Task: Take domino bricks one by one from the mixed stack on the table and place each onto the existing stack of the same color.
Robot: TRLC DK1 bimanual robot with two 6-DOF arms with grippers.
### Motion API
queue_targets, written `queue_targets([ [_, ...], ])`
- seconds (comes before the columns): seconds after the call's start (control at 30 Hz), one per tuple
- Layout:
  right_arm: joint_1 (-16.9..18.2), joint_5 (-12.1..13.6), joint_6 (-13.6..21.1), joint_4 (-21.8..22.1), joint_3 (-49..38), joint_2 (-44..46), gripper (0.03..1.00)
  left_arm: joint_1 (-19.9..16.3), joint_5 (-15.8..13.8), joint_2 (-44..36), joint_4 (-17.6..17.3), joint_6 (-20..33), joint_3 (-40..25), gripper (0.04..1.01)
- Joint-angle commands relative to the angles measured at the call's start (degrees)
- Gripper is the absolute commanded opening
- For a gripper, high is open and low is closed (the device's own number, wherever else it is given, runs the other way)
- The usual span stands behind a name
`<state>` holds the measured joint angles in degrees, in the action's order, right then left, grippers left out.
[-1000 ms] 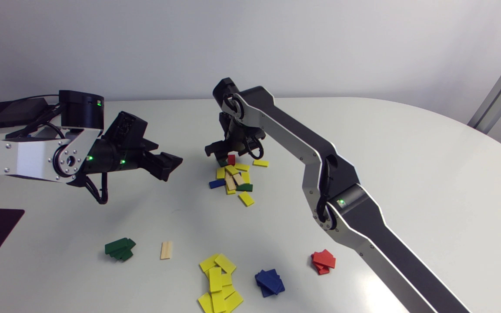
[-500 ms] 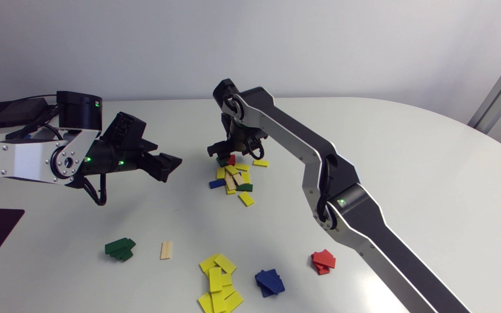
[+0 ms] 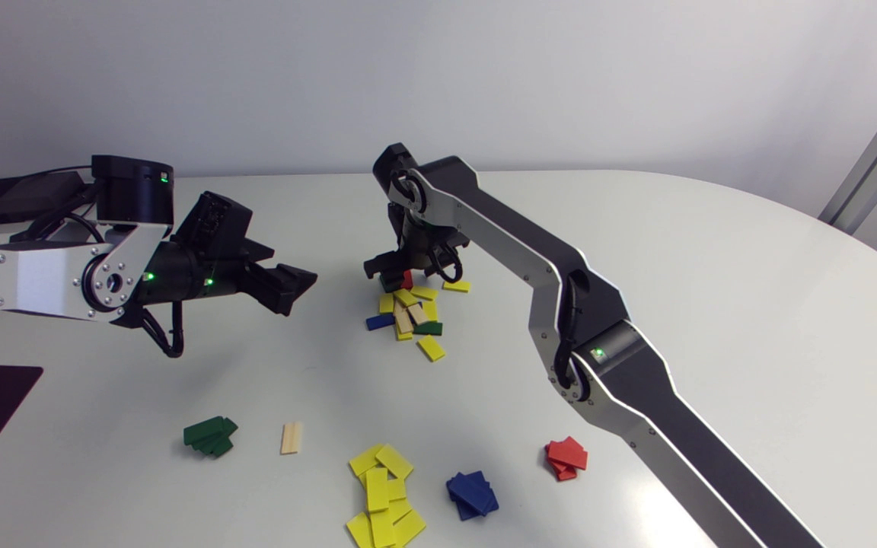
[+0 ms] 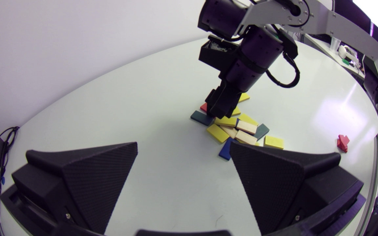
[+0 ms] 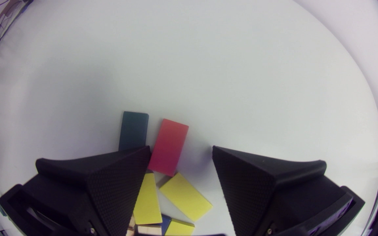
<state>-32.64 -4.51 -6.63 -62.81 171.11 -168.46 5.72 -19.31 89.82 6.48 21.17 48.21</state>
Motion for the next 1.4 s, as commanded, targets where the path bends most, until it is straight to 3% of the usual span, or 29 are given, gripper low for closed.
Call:
queue_targets([
  [0.0, -0.1, 0.0, -1.3, -1.2, -1.7, 1.9, 0.672, -0.4, -0.5, -1.8, 0.3, 0.4, -1.8, 1.002],
  [0.37, -0.1, 0.6, -1.2, -1.3, -1.8, 2.0, 0.577, -0.4, -0.5, -1.8, 0.3, 0.5, -2.1, 1.002],
  [0.5, -0.2, 0.6, -1.2, -1.2, -1.7, 2.0, 0.425, -0.4, -0.5, -1.9, 0.2, 0.5, -2.2, 1.002],
  [0.6, -0.2, 0.6, -1.2, -1.3, -1.7, 2.0, 0.410, -0.4, -0.5, -2.1, 0.3, 0.5, -2.5, 1.002],
  [0.8, -0.4, 0.6, -1.1, -1.6, -1.7, 2.0, 0.239, -0.4, -0.5, -2.3, 0.3, 0.5, -2.7, 1.002],
  [1.17, -1.4, -0.5, -0.9, -2.4, 0.0, 1.5, 0.187, -0.4, -0.5, -2.5, 0.3, 0.5, -2.9, 1.002],
  [1.37, -2.3, -0.6, -0.9, -2.6, -2.4, 5.7, 0.185, -0.4, -0.5, -2.9, 0.0, 0.4, -2.8, 1.002],
])
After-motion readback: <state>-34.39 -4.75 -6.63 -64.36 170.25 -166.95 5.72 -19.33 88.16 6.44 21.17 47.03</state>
